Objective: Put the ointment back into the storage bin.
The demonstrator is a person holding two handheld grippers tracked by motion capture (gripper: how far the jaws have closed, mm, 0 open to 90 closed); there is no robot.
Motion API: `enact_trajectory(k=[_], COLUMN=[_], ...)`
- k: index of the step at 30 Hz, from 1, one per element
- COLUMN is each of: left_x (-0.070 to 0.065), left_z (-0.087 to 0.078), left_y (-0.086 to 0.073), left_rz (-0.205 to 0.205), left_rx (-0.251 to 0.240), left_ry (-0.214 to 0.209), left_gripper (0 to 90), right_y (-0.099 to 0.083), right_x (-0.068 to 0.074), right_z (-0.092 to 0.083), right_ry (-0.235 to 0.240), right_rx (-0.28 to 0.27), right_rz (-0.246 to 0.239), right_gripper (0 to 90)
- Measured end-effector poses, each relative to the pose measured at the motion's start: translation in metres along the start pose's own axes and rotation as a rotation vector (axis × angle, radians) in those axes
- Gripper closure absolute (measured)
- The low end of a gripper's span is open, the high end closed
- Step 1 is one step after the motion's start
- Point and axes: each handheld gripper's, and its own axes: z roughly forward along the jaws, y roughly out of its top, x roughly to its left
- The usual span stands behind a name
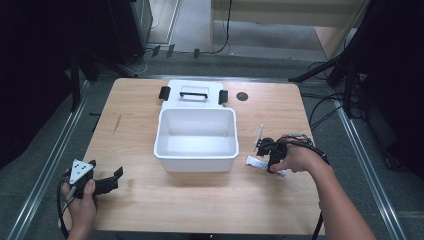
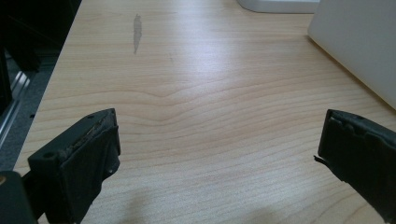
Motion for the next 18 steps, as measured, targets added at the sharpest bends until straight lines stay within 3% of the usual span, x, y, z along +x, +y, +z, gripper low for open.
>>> enact_trajectory(k=[7, 18], left_x=[0.0002, 0.0003], left_z=[0.0000, -0.0001], left_y=[-0.0001, -0.0001], left_rz=[-0.002, -0.002], left_rx=[-0.003, -0.002], left_ry=[-0.002, 0.001], left_gripper=[0.0, 0.0], right_y=[0.0029, 0.0008], right_x=[-0.0010, -0.0018], right_z=[0.0034, 0.0009], right_ry=[0.029, 0.041], right_rx=[-0.001, -0.004], right_rz=[0.009, 0.071], right_gripper=[67.4, 70.9])
